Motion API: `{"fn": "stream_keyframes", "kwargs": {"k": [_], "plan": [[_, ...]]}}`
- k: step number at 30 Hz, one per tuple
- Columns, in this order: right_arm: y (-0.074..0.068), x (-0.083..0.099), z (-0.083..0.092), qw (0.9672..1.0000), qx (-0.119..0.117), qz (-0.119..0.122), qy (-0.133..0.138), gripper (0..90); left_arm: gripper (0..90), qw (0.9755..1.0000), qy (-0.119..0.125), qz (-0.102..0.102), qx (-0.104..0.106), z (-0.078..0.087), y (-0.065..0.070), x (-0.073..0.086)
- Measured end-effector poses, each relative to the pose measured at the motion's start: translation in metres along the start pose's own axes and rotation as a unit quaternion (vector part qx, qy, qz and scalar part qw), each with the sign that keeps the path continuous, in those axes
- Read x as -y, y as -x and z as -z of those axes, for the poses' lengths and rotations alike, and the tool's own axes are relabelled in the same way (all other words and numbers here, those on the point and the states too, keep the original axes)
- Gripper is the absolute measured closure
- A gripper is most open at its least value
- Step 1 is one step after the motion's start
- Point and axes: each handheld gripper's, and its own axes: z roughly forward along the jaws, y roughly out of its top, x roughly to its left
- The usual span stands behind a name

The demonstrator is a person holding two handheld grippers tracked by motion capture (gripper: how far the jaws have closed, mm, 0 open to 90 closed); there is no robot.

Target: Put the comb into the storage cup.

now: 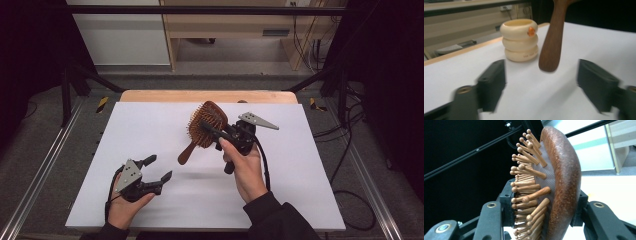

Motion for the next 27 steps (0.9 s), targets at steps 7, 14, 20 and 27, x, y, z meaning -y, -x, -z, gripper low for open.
{"fn": "stream_keyframes", "kwargs": {"k": [7,14,20,27], "plan": [[0.008,-0.012,-0.004,0.9999,0.001,-0.007,-0.009,51.3,4.1,0.9985,-0.015,0.034,-0.041,0.008,-0.006,0.008],[0.005,-0.025,-0.004,1.0,-0.002,-0.002,-0.007,51.1,3.7,0.9931,0.002,0.076,-0.089,0.03,-0.025,0.018],[0.007,-0.029,-0.006,0.9999,0.003,-0.012,-0.008,51.0,3.7,0.9883,0.014,0.108,-0.107,0.036,-0.036,0.023],[0.008,-0.029,-0.009,0.9998,0.004,-0.017,-0.009,51.1,3.7,0.9863,0.017,0.115,-0.116,0.037,-0.039,0.024]]}}
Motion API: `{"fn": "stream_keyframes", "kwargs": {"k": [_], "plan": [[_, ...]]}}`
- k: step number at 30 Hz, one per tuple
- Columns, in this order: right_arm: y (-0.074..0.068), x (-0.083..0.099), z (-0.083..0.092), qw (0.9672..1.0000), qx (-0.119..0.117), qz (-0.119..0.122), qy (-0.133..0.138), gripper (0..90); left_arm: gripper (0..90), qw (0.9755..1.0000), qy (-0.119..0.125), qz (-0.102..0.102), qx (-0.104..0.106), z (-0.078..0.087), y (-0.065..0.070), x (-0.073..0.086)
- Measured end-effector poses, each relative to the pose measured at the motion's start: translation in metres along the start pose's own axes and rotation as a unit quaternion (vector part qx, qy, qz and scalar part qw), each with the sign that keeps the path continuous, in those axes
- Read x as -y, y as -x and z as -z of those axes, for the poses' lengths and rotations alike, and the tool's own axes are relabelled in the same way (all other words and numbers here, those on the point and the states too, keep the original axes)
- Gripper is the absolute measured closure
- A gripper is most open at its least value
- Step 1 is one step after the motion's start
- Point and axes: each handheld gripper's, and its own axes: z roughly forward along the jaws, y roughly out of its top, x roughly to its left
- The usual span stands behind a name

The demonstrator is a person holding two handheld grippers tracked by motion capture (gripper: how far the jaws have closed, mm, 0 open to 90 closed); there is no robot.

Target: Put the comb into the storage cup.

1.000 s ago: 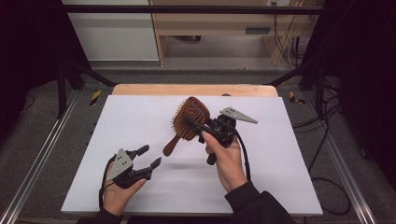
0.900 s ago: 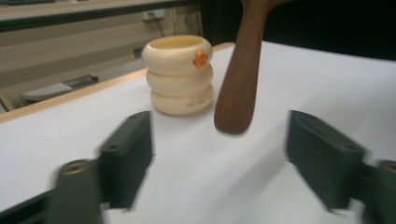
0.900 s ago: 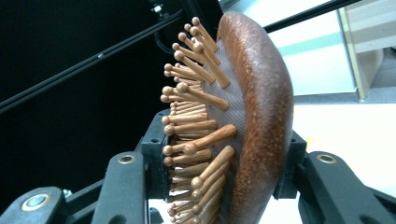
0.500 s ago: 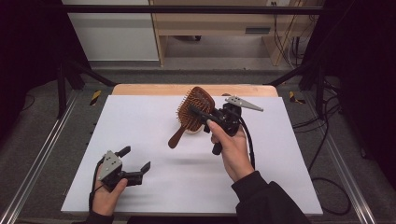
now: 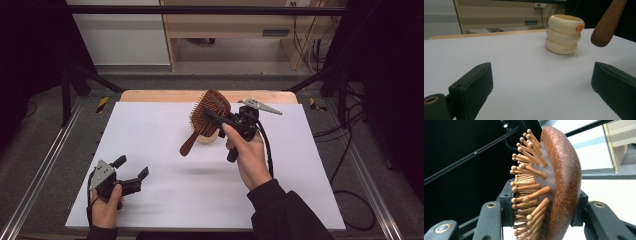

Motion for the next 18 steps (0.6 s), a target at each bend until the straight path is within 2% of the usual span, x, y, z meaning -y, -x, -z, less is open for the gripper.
{"fn": "stream_keyframes", "kwargs": {"k": [5,9,18], "plan": [[0.0,-0.001,-0.002,1.0,-0.002,0.001,0.001,51.1,3.7,1.0,-0.001,0.001,-0.001,0.0,-0.001,0.0],[0.001,-0.004,-0.003,0.9999,-0.001,-0.009,0.004,51.1,3.6,1.0,-0.003,-0.002,0.001,-0.001,0.0,0.0],[-0.003,-0.018,-0.006,0.9998,-0.004,-0.008,0.02,51.1,3.6,0.9999,-0.005,-0.013,-0.002,-0.001,0.002,-0.001]]}}
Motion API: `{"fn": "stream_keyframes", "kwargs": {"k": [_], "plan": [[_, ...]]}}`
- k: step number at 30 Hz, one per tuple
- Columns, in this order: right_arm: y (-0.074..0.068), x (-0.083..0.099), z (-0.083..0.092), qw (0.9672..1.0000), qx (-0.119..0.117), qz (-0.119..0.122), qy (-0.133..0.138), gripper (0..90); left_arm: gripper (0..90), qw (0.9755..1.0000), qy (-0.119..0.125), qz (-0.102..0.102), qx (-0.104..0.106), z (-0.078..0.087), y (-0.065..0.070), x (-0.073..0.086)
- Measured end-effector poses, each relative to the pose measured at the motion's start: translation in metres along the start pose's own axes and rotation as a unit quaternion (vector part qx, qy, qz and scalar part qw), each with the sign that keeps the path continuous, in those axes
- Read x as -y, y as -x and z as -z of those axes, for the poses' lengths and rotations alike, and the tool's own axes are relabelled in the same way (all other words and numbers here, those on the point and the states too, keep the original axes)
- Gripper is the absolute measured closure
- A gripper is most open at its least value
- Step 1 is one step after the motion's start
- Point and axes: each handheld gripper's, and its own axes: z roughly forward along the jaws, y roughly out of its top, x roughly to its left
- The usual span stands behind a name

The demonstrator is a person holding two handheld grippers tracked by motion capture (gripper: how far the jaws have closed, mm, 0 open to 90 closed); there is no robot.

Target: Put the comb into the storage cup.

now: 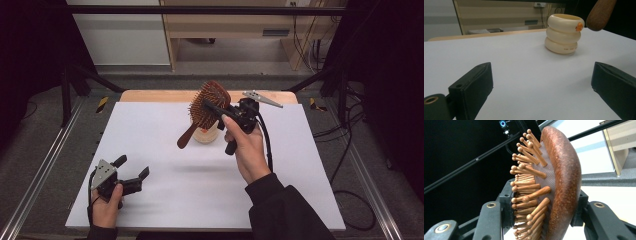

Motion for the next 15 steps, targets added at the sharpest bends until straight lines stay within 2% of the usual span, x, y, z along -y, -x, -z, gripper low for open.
{"fn": "stream_keyframes", "kwargs": {"k": [9,15], "plan": [[-0.004,-0.016,-0.006,0.9999,0.002,-0.001,0.017,51.1,3.6,0.9999,-0.004,-0.006,0.007,-0.002,0.003,0.0],[-0.001,-0.03,-0.012,0.9996,0.012,-0.005,0.026,51.1,3.5,0.9999,-0.005,-0.006,0.008,-0.002,0.003,0.0]]}}
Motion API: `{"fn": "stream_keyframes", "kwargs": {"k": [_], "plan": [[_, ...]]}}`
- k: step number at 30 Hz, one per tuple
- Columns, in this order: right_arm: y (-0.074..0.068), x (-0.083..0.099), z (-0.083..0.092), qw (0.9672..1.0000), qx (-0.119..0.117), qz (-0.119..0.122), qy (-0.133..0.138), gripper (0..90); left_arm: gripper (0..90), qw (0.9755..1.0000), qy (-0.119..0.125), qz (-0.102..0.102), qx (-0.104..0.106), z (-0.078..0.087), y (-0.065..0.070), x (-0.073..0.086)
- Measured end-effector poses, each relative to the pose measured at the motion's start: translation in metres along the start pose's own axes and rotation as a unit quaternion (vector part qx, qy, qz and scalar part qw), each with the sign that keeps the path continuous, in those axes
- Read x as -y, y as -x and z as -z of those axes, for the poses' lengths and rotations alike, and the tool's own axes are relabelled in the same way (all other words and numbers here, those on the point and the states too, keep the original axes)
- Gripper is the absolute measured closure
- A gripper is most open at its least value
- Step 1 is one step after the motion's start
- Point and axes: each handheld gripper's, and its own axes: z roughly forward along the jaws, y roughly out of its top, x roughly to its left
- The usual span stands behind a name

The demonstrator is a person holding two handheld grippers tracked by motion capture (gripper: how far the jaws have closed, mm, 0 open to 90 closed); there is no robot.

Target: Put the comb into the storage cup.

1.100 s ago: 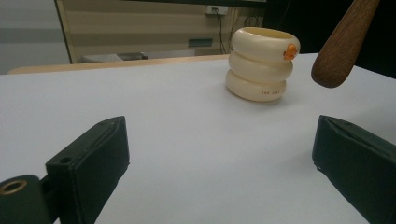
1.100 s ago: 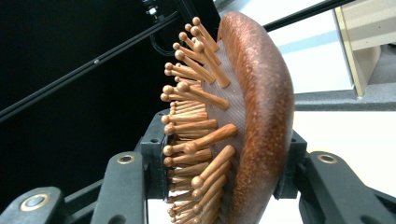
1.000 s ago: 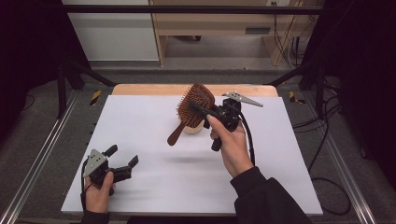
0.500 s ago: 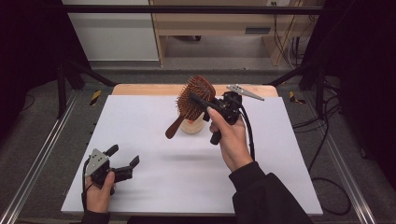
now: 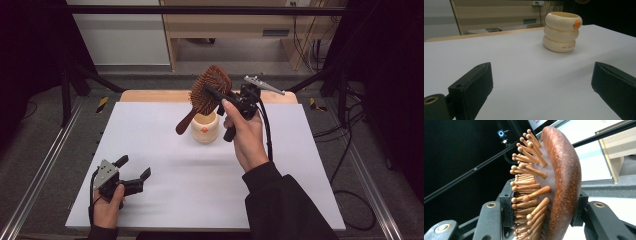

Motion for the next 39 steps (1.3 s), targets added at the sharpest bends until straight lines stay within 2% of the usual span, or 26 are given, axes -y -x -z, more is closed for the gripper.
{"fn": "stream_keyframes", "kwargs": {"k": [10,19,29,33,39], "plan": [[0.009,-0.022,-0.015,0.9996,0.015,-0.016,0.016,51.1,3.5,1.0,0.0,-0.006,-0.003,0.0,0.001,0.0],[0.016,-0.036,-0.024,0.999,0.034,-0.002,0.03,51.1,3.5,0.9999,0.001,-0.011,-0.002,-0.001,0.003,-0.001],[0.035,-0.043,-0.023,0.9975,0.052,-0.019,0.044,51.0,3.4,0.9998,0.0,-0.019,-0.004,-0.002,0.004,-0.001],[0.041,-0.045,-0.021,0.9971,0.062,-0.013,0.042,51.0,3.4,0.9998,0.0,-0.019,-0.004,-0.003,0.004,-0.001],[0.04,-0.046,-0.018,0.9971,0.065,0.0,0.039,50.9,3.3,0.9997,-0.002,-0.025,-0.004,-0.004,0.006,-0.001]]}}
